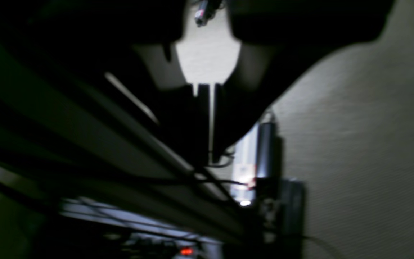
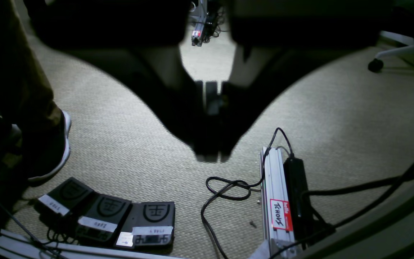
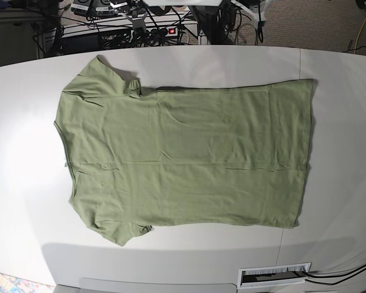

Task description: Fold the T-shirt properly

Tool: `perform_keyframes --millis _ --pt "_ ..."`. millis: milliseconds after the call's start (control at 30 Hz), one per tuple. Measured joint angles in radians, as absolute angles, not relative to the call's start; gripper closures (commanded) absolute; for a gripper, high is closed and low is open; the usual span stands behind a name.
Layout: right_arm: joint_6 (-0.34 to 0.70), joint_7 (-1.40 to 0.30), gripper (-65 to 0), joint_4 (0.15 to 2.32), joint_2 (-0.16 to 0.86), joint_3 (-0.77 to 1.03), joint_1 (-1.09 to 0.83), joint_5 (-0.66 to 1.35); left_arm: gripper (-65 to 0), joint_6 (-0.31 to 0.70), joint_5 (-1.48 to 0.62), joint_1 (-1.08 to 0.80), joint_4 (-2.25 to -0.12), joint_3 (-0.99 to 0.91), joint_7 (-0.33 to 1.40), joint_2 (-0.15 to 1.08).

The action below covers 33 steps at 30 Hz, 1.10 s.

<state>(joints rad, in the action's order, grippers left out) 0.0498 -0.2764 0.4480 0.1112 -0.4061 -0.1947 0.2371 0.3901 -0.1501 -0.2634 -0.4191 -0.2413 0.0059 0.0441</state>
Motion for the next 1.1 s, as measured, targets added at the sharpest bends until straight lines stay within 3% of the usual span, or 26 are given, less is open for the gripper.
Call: perform_keyframes --millis 933,1100 --pt "0.052 -0.303 0.0 0.452 0.149 -0.406 -0.197 0.236 0.0 0.422 -0.147 -0.326 -0.478 -0.237 -0.028 0.07" --pt "0.099 -0.311 0.0 0.453 0.149 -0.406 -0.211 0.208 0.0 0.461 -0.17 -0.354 -0.491 -0.237 -0.028 0.081"
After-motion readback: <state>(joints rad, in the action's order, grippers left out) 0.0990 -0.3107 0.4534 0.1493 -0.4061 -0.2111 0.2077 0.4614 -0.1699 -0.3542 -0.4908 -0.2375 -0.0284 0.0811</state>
